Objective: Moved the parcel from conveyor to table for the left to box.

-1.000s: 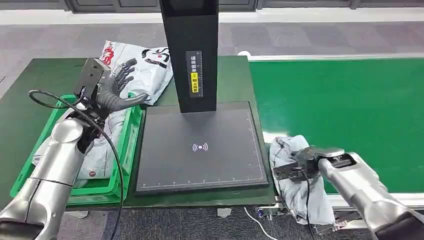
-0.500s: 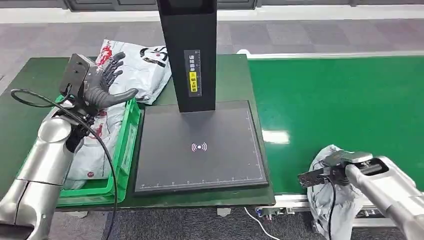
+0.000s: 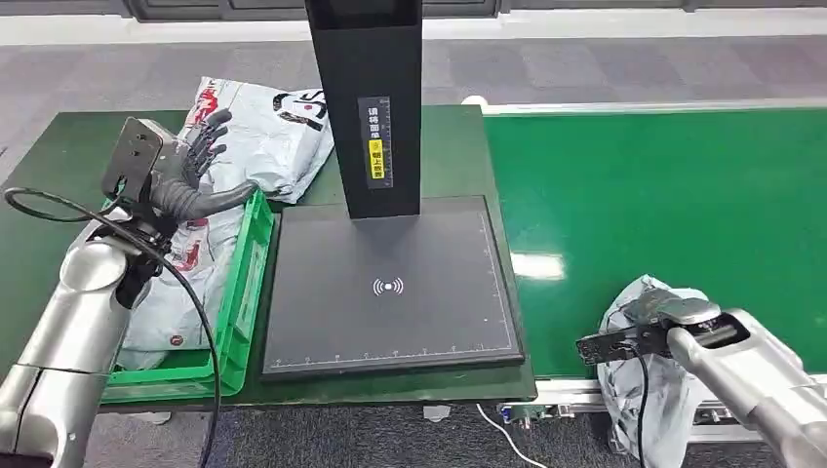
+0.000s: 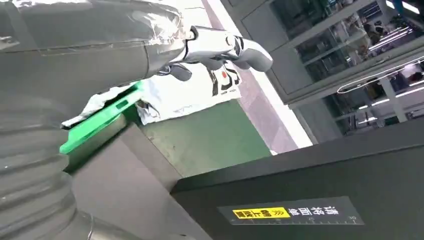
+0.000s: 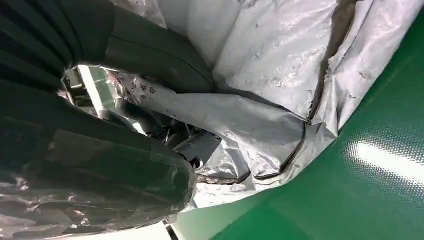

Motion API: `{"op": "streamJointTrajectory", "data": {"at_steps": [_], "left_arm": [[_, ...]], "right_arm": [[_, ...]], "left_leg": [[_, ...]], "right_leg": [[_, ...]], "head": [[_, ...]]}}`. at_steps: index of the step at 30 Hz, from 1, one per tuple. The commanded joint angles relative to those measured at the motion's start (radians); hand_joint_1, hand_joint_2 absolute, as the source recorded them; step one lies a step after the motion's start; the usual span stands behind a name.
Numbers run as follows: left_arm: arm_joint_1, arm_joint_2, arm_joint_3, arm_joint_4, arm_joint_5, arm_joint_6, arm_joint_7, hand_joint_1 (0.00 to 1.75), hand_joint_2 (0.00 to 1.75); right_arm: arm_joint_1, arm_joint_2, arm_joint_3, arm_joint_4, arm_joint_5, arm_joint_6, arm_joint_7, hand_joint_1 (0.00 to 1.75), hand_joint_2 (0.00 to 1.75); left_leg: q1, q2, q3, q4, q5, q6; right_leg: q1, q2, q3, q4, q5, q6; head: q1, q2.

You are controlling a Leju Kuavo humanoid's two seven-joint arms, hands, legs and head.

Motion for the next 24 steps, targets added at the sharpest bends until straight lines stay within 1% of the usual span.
{"op": "streamJointTrajectory", "data": {"at_steps": [1,4,7,8,11,12,13,14,15,16,17,18,21,22,23,24], "left_arm": [[0.045,0.039,0.031,-0.049,-0.003,0.011,0.002,0.00,1.75],[0.103,0.048,0.062,-0.100,-0.015,0.006,-0.005,0.00,1.75],[0.129,0.046,0.089,-0.126,-0.037,0.000,-0.014,0.00,1.75],[0.123,0.042,0.096,-0.125,-0.042,-0.003,-0.012,0.00,1.75],[0.122,0.046,0.114,-0.123,-0.050,-0.010,-0.014,0.00,1.75],[0.130,0.050,0.122,-0.127,-0.052,-0.011,-0.018,0.00,1.75],[0.142,0.052,0.132,-0.133,-0.056,-0.014,-0.025,0.00,1.75],[0.162,0.054,0.145,-0.146,-0.061,-0.017,-0.034,0.00,1.75],[0.178,0.054,0.158,-0.158,-0.066,-0.017,-0.042,0.00,1.75],[0.188,0.052,0.168,-0.167,-0.073,-0.021,-0.046,0.00,1.75],[0.190,0.052,0.168,-0.167,-0.074,-0.021,-0.046,0.00,1.75],[0.190,0.051,0.168,-0.168,-0.074,-0.021,-0.046,0.00,1.75],[0.188,0.048,0.170,-0.170,-0.077,-0.023,-0.045,0.00,1.75],[0.186,0.046,0.173,-0.168,-0.080,-0.023,-0.045,0.00,1.75],[0.188,0.040,0.184,-0.169,-0.092,-0.021,-0.049,0.00,1.75],[0.184,0.035,0.191,-0.166,-0.098,-0.020,-0.050,0.00,1.75]], "right_arm": [[-0.041,0.133,0.003,0.089,0.058,-0.093,0.044,1.75,1.75],[-0.010,0.184,-0.094,0.124,0.092,-0.188,0.101,1.75,1.75],[0.003,0.180,-0.204,0.133,0.097,-0.221,0.104,1.75,1.75],[-0.025,0.174,-0.238,0.153,0.085,-0.227,0.086,1.75,1.75],[-0.089,0.177,-0.306,0.179,0.058,-0.257,0.027,1.75,1.75],[-0.099,0.178,-0.333,0.166,0.039,-0.276,0.004,1.75,1.75],[-0.102,0.181,-0.364,0.144,0.012,-0.291,-0.022,1.75,1.75],[-0.102,0.187,-0.405,0.108,-0.025,-0.307,-0.051,1.75,1.75],[-0.098,0.198,-0.437,0.076,-0.056,-0.316,-0.073,1.75,1.75],[-0.092,0.201,-0.453,0.046,-0.065,-0.307,-0.079,1.75,1.75],[-0.093,0.203,-0.453,0.043,-0.064,-0.303,-0.078,1.75,1.75],[-0.091,0.205,-0.452,0.042,-0.064,-0.303,-0.078,1.75,1.75],[-0.079,0.204,-0.457,0.033,-0.064,-0.305,-0.077,1.75,1.75],[-0.076,0.209,-0.471,0.029,-0.079,-0.312,-0.092,1.75,1.75],[-0.078,0.244,-0.527,0.014,-0.136,-0.344,-0.150,1.75,1.75],[-0.082,0.263,-0.545,-0.004,-0.153,-0.353,-0.171,1.75,1.75]], "left_leg": [[0.000,0.009,0.004,-0.004,0.000,-0.001],[0.001,0.008,0.003,-0.003,-0.001,-0.001],[0.001,0.009,0.004,-0.004,0.000,-0.001],[0.000,0.006,0.002,-0.002,0.000,0.000],[0.000,0.009,0.002,-0.003,0.000,0.000],[-0.001,0.008,-0.001,-0.001,0.000,0.000],[-0.001,0.007,-0.003,0.000,0.000,0.000],[-0.001,0.010,-0.002,-0.001,0.000,0.000],[-0.002,0.009,-0.002,-0.001,0.000,0.000],[-0.001,0.011,-0.001,-0.002,0.000,-0.001],[-0.001,0.009,-0.001,-0.002,0.000,-0.001],[-0.001,0.011,0.000,-0.002,0.000,-0.001],[0.000,0.006,-0.001,-0.002,0.000,-0.001],[0.000,0.007,0.001,-0.003,0.001,-0.001],[0.000,0.006,0.000,-0.002,0.000,-0.001],[0.000,0.005,-0.002,-0.001,0.000,-0.001]], "right_leg": [[0.000,0.008,0.002,-0.004,0.003,-0.001],[0.001,0.008,0.001,-0.002,0.002,-0.001],[0.001,0.009,0.001,-0.004,0.002,-0.001],[0.000,0.006,-0.001,-0.001,0.001,-0.001],[0.000,0.008,-0.001,-0.002,0.002,-0.001],[0.000,0.007,-0.004,0.000,0.002,-0.001],[-0.001,0.007,-0.005,0.001,0.001,-0.001],[-0.001,0.009,-0.005,0.001,0.002,-0.001],[-0.002,0.009,-0.005,0.001,0.002,-0.001],[-0.001,0.011,-0.004,0.000,0.002,-0.001],[-0.001,0.009,-0.004,0.000,0.002,-0.001],[-0.001,0.010,-0.004,0.000,0.002,-0.001],[0.000,0.006,-0.003,-0.001,0.001,-0.001],[0.000,0.006,-0.001,-0.003,0.002,-0.001],[0.000,0.006,-0.002,-0.001,0.002,-0.001],[0.000,0.005,-0.004,0.000,0.001,-0.001]], "head": [[0.000,0.000],[0.000,0.000],[0.000,0.000],[0.000,0.000],[0.000,0.000],[0.000,0.000],[0.000,0.000],[0.000,0.000],[0.000,0.000],[0.000,0.000],[0.000,0.000],[0.000,0.000],[0.000,0.000],[0.000,0.000],[0.000,0.000],[0.000,0.000]]}}
